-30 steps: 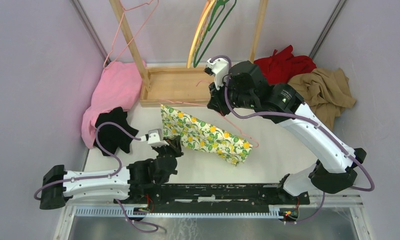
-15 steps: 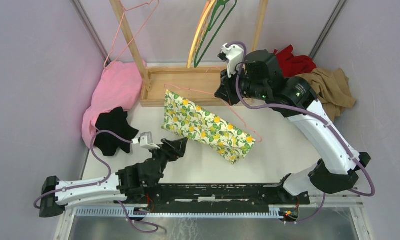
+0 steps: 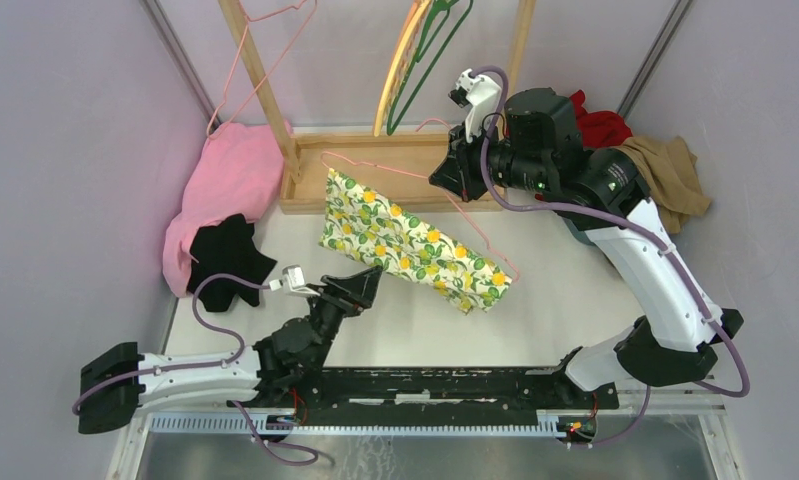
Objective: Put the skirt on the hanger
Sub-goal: Hang the skirt on the hanger.
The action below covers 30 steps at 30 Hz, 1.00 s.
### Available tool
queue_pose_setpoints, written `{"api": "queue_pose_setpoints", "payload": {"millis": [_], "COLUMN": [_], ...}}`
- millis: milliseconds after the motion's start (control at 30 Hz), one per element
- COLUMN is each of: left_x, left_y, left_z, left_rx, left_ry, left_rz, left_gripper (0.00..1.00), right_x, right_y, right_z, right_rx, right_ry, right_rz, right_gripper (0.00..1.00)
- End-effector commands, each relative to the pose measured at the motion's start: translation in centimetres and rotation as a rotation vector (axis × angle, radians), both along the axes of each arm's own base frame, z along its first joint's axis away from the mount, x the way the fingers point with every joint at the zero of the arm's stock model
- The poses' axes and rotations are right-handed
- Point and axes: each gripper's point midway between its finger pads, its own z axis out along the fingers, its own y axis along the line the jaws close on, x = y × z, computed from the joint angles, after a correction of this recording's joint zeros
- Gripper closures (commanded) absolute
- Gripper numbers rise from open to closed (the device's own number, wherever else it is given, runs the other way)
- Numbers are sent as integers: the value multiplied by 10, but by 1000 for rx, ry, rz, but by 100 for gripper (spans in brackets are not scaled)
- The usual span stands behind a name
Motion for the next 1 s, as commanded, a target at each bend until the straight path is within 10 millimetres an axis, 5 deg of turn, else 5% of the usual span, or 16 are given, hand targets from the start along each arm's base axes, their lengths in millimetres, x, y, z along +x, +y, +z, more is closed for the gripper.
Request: {"api": "queue_pose_setpoints", "payload": {"millis": [0,467,833,967], "left_x": [8,30,45,52], "left_y": [0,-3,1,9], "left_z": [39,45,53,48], "left_rx": [-162,-175,-140,-57], "left_ry": [-64,-56,-59,11], "left_rz": [25,110,124,148], "left_gripper": [7,11,78,82], "right_x": [-4,-12,-8,-4], "right_y": [-1,-7,-4,-7], "right_z": [34,34,30,26], "right_rx": [107,107,103,73], "right_ry": [-59,-61,-52,-53], "right_rz": [2,10,8,-6], "right_gripper": [99,99,99,99]}}
